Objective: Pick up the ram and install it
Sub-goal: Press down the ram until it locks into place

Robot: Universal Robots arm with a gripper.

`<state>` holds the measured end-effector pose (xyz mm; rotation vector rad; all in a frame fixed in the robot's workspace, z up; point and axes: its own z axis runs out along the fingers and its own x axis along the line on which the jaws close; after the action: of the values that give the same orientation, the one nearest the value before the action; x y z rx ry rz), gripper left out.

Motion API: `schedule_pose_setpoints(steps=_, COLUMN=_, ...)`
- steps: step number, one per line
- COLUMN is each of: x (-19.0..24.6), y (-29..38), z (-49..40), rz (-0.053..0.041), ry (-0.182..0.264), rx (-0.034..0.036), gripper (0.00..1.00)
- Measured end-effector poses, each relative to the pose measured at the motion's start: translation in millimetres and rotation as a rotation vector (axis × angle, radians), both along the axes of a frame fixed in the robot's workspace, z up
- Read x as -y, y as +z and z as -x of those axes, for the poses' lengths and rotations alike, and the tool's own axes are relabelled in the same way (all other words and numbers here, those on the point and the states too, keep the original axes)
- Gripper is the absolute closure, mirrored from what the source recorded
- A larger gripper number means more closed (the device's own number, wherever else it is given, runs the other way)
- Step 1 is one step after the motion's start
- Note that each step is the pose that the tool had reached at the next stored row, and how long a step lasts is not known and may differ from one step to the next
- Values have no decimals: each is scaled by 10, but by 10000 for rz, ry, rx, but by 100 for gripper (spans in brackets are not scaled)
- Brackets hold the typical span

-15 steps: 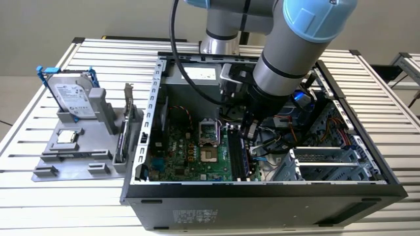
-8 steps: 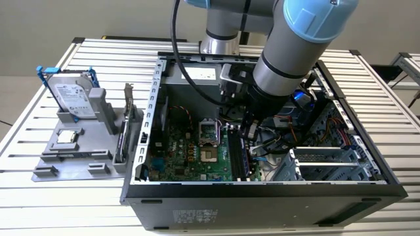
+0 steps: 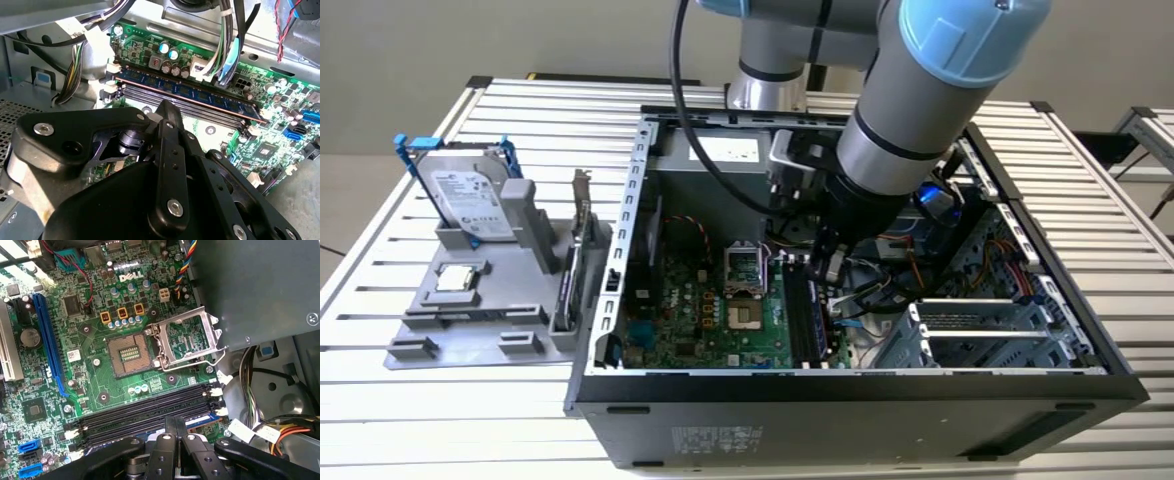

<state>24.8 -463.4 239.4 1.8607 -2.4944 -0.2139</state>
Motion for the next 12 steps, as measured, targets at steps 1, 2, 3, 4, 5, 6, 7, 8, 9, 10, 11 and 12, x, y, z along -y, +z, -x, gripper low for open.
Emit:
schedule_pose_setpoints(steps=1, x=0, y=0, z=-3, rz=0, ry=0, rx=0, gripper=100)
schedule_pose_setpoints(steps=2, x=0, y=0, z=-6, rz=-1, ry=0, rx=0, gripper=100)
schedule_pose_setpoints(steps=3, x=0, y=0, z=-11, rz=0, ry=0, rx=0, gripper=100)
schedule_pose_setpoints(steps=4, x=1, y=-1, z=-16, rz=-1, ry=0, rx=0, gripper=100)
schedule_pose_setpoints(steps=5, x=1, y=-1, z=-22, rz=-1, ry=0, rx=0, gripper=100)
schedule_pose_setpoints(steps=6, x=0, y=-1, z=-28, rz=-1, ry=4, rx=0, gripper=100)
schedule_pose_setpoints(steps=7, x=0, y=-2, z=-33, rz=-2, ry=20, rx=1, gripper=100)
schedule_pose_setpoints(steps=8, x=1, y=-2, z=-38, rz=-1, ry=50, rx=1, gripper=100)
schedule_pose_setpoints(steps=9, x=1, y=-2, z=-43, rz=0, ry=89, rx=0, gripper=100)
schedule_pose_setpoints(steps=10, x=1, y=-3, z=-49, rz=1, ry=135, rx=0, gripper=100)
schedule_pose_setpoints(steps=11, x=1, y=-4, z=-54, rz=-1, ry=193, rx=0, gripper=100)
schedule_pose_setpoints(steps=12, x=1, y=-6, z=-60, rz=-1, ry=258, rx=0, gripper=100)
